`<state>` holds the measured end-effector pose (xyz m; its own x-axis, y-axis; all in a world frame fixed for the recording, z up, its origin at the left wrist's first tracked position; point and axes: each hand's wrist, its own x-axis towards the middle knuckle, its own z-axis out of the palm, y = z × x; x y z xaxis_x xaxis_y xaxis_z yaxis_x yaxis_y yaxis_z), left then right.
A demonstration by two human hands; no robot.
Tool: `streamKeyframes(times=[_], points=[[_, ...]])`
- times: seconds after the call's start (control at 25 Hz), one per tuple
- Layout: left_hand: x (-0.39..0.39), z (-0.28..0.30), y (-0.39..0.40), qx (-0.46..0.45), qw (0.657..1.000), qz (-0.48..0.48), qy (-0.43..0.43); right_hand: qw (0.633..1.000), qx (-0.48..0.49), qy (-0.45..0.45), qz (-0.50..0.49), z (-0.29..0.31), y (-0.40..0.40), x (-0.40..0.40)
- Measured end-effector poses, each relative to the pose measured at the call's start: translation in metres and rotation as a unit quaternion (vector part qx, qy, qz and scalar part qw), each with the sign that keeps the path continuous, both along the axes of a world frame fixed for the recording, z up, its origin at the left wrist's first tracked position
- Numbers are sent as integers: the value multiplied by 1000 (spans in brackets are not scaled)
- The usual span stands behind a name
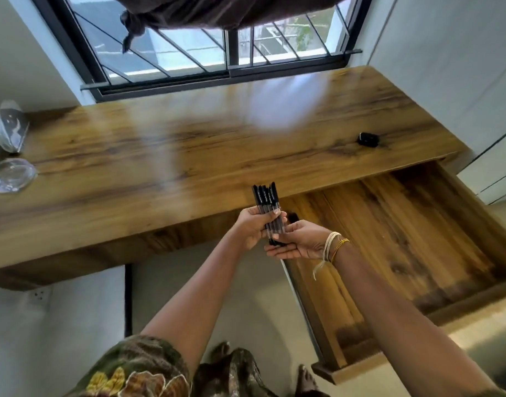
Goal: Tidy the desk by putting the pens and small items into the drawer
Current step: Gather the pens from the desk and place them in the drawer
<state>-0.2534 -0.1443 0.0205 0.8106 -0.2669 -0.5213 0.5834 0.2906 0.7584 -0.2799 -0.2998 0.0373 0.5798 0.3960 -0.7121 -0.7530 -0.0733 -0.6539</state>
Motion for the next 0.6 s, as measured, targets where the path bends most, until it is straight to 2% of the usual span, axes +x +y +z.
streamKeyframes(times=[0.16,0.28,0.36,0.44,0.6], points=[[-36,-4,-61,-34,999,28,24,997,-7,-40,65,-4,-69,-29],[-56,-7,-98,-25,998,36,35,987,-44,-115,103,-8,-103,-50],[-68,-10,-115,-17,998,47,48,984,-49,-129,114,-13,-119,-62],[-78,-14,-126,-9,997,54,62,986,-46,-116,110,-19,-131,-68],[-90,-27,-147,15,992,76,96,996,8,-23,86,-32,-150,-77]])
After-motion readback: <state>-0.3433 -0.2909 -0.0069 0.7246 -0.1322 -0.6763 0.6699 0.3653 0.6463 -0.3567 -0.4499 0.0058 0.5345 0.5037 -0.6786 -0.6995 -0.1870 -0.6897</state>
